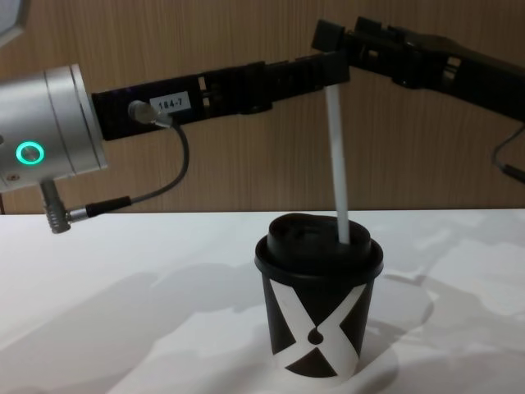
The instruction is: Pick up the straw with one hand, pass it to the other hand, and insert it into the cup.
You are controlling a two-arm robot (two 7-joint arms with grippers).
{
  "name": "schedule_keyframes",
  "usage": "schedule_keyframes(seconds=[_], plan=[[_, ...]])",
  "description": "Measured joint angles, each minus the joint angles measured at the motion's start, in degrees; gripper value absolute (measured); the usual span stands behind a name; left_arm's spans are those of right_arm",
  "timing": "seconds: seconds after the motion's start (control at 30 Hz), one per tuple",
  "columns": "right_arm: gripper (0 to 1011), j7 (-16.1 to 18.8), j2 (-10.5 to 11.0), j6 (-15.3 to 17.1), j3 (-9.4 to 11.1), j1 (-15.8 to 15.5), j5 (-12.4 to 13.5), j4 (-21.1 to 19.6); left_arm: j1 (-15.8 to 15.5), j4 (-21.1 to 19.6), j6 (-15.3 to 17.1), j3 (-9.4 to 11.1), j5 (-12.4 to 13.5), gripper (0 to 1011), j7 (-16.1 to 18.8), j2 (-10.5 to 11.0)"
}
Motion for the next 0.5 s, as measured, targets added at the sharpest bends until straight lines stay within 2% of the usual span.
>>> schedule_keyframes(seconds=[0.5], plan=[[1001, 0.0, 0.0, 0.0, 0.0, 0.0, 0.0, 0.0, 1.27, -0.87, -1.51, -1.76, 0.7, 801, 0.43, 0.32]])
